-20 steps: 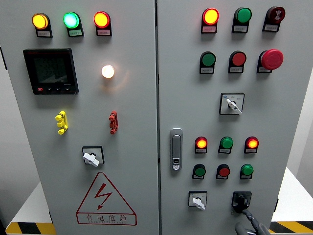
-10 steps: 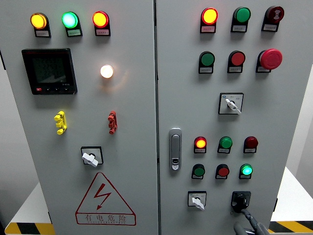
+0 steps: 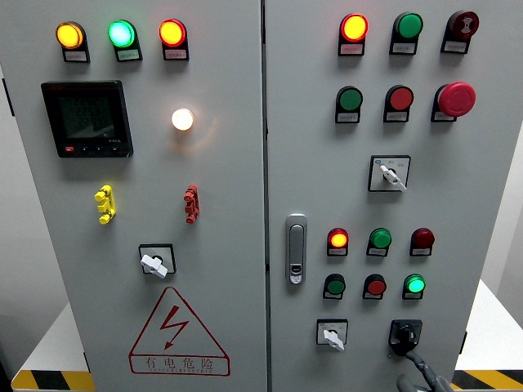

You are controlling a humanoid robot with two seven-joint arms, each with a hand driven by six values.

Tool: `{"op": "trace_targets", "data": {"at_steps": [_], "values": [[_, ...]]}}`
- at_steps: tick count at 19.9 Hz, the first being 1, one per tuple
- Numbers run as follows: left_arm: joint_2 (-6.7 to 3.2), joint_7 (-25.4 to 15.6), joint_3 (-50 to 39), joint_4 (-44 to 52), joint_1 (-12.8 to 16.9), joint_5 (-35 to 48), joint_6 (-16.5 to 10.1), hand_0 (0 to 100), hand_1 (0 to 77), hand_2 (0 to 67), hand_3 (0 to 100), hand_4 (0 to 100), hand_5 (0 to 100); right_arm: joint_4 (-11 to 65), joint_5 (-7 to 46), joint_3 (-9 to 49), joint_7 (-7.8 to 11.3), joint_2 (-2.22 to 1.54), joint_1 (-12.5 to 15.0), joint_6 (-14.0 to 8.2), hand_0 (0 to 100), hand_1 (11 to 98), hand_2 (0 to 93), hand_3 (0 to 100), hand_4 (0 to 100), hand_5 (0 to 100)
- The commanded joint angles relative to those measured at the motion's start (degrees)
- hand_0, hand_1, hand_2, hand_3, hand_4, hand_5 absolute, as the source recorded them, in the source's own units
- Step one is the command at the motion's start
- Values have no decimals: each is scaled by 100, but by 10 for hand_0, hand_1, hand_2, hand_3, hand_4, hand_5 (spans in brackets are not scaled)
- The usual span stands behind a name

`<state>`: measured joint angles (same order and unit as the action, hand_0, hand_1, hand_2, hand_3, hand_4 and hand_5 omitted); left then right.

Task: Trip black knob to open circuit
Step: 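Release the black knob and lower the right hand away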

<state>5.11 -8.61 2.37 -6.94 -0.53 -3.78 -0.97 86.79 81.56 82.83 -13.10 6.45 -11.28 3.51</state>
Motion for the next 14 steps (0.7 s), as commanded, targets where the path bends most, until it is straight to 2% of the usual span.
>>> {"op": "trace_targets", "data": {"at_steps": [1, 2, 4, 5, 6, 8, 9, 10, 11, 13, 14], "values": [[-1, 0, 0, 0, 0, 0, 0, 0, 32, 129, 214, 67, 16, -4, 0, 23, 1, -30, 12, 0, 908, 468, 25, 971, 1000, 1000], [-1, 0, 0, 0, 0, 0, 0, 0, 32, 129, 214, 67, 16, -4, -8, 31, 1, -74, 12, 0, 908, 468, 24, 971, 1000, 1000], [-1, 0, 0, 0, 0, 0, 0, 0, 32, 129, 214, 67, 16, -4, -9, 49, 10, -118, 20, -8, 908, 467, 24, 971, 1000, 1000], [-1, 0, 0, 0, 0, 0, 0, 0, 32, 129, 214, 67, 16, -4, -9, 58, 18, -162, 29, -8, 909, 467, 24, 971, 1000, 1000], [-1, 0, 0, 0, 0, 0, 0, 0, 33, 129, 214, 67, 16, 5, -17, 84, 18, -188, 29, -8, 909, 466, 24, 972, 1000, 1000], [8, 0, 0, 0, 0, 0, 0, 0, 33, 129, 214, 67, 16, 31, -79, 93, 18, -197, 29, -61, 909, 466, 24, 974, 1000, 1000], [-1, 0, 0, 0, 0, 0, 0, 0, 33, 129, 214, 67, 16, 49, -79, 93, 18, -223, 38, -79, 910, 465, 23, 975, 1000, 1000], [-1, 0, 0, 0, 0, 0, 0, 0, 33, 129, 214, 67, 16, 57, -79, 93, 27, -232, 90, -87, 910, 464, 23, 975, 1000, 1000], [-1, 0, 0, 0, 0, 0, 0, 0, 33, 129, 214, 67, 16, 144, -79, 93, 36, -232, 143, -88, 906, 462, 23, 960, 991, 1000], [-1, 0, 0, 0, 0, 0, 0, 0, 32, 129, 214, 67, 16, 250, -79, 110, 36, -241, 240, -88, 903, 459, 22, 847, 865, 1000], [-1, 0, 0, 0, 0, 0, 0, 0, 32, 129, 214, 67, 16, 312, -79, 119, 45, -241, 284, -88, 903, 459, 22, 777, 761, 1000]]}}
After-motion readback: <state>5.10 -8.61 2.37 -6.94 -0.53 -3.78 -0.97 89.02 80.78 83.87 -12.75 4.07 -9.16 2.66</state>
